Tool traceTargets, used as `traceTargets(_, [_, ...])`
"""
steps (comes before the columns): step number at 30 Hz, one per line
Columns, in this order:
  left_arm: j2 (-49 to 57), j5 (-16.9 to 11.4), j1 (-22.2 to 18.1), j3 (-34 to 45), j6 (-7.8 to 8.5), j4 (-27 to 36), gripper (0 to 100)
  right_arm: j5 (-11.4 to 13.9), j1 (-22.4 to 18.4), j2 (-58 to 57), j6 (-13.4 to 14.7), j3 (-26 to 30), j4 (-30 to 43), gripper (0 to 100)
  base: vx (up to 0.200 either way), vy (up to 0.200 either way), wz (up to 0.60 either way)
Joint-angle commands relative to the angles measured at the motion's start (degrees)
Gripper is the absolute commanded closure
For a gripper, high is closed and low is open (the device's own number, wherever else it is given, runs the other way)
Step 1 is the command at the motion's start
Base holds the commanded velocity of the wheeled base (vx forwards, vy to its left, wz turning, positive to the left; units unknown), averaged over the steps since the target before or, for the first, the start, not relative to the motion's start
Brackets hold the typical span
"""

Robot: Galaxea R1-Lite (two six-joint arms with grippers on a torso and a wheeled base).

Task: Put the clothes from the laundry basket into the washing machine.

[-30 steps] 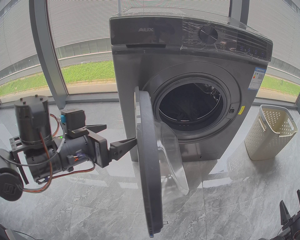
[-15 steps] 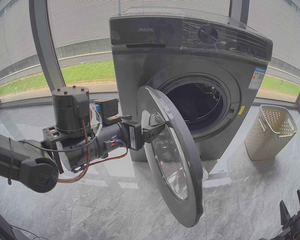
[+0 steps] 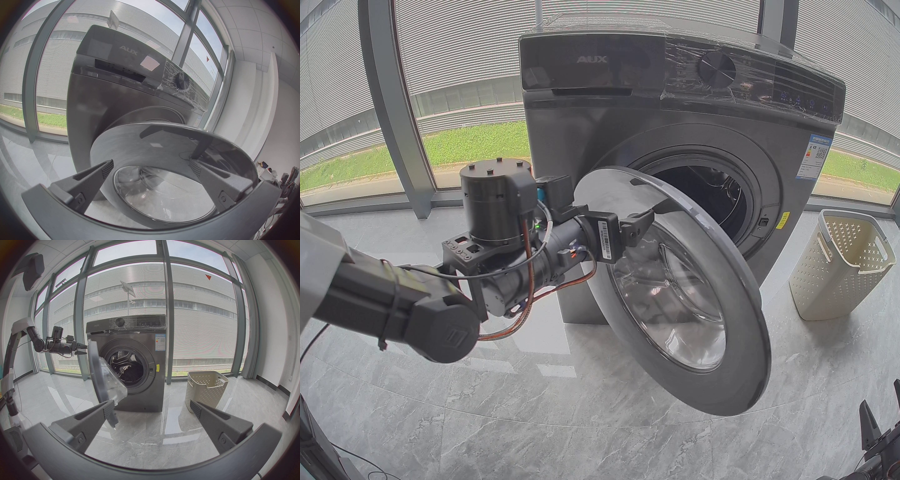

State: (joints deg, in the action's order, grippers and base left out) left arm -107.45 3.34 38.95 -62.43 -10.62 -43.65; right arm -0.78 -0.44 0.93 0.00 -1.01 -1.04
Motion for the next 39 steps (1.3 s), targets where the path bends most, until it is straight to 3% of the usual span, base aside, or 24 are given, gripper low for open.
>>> traceTargets(1, [-4.35,0.70,0.07,-3.05,-0.54,-0.55,0,-0.01,0.00,-0.93,0.00,1.01,-0.02,0,0.000,0.000,0.00])
traceTargets(8, [-1.98,0.97,-0.01,1.17,-0.46,0.06,0,-0.01,0.00,-0.93,0.00,1.01,-0.02,0,0.000,0.000,0.00])
traceTargets(22, [29.75,1.14,-0.63,29.12,0.42,4.63,0,-0.01,0.00,-0.93,0.00,1.01,-0.02,0,0.000,0.000,0.00])
traceTargets(30, [45.57,4.13,-0.98,38.52,2.18,11.40,0,-0.01,0.00,-0.93,0.00,1.01,-0.02,0,0.000,0.000,0.00])
traceTargets(39, [62.54,4.75,-9.33,47.05,4.20,16.85,0,-0.01,0.00,-0.93,0.00,1.01,-0.02,0,0.000,0.000,0.00])
